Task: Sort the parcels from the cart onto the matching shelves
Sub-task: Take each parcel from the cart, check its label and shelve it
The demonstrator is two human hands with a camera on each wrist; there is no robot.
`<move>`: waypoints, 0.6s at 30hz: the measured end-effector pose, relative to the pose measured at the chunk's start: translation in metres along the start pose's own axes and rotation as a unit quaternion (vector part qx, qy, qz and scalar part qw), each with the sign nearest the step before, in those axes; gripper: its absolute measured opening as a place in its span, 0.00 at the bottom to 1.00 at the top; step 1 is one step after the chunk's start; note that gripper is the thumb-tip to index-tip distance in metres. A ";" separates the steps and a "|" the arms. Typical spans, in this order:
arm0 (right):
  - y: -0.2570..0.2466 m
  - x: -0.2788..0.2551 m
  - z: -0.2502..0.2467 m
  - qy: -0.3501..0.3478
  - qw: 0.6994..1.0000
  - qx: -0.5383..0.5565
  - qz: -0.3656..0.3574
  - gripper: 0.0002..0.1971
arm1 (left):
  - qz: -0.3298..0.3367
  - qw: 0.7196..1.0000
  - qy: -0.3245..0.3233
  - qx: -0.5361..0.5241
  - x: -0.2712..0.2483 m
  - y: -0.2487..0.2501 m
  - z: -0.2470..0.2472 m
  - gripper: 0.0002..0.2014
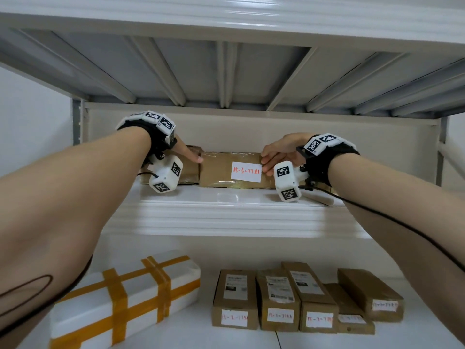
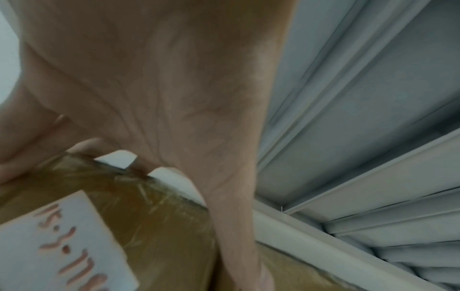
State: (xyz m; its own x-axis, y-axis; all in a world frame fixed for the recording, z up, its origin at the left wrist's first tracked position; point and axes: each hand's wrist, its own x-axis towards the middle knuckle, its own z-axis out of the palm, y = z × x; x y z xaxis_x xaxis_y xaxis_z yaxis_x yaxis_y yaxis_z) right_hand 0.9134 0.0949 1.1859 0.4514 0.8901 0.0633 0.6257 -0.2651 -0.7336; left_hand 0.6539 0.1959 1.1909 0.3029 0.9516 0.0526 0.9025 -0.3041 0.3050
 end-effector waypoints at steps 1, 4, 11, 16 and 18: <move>0.003 0.003 0.002 0.003 1.000 0.014 0.000 0.12 | -0.003 1.000 0.002 -0.013 0.007 -0.002 0.002 0.49; 0.013 0.014 0.008 -0.005 0.995 0.097 -0.006 0.13 | -0.020 0.999 -0.005 -0.043 0.026 -0.004 0.006 0.60; 0.017 0.022 0.014 -0.010 0.983 0.182 -0.011 0.16 | 0.012 0.990 0.061 -0.130 0.042 0.005 0.016 0.48; 0.020 0.014 0.010 0.108 0.955 0.276 -0.029 0.07 | 0.039 0.965 0.099 -0.241 0.056 -0.007 0.025 0.40; 0.028 0.007 0.002 0.220 0.915 0.338 -0.029 0.05 | 0.054 0.949 0.105 -0.293 0.058 -0.009 0.028 0.32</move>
State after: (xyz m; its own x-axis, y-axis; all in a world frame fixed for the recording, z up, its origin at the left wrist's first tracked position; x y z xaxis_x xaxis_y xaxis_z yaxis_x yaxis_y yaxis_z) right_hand 0.9321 0.0945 1.1645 0.7353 0.6203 0.2731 0.1883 0.2000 -0.9615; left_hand 0.6719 0.2521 1.1643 0.2597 0.9231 0.2836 0.5266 -0.3816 0.7596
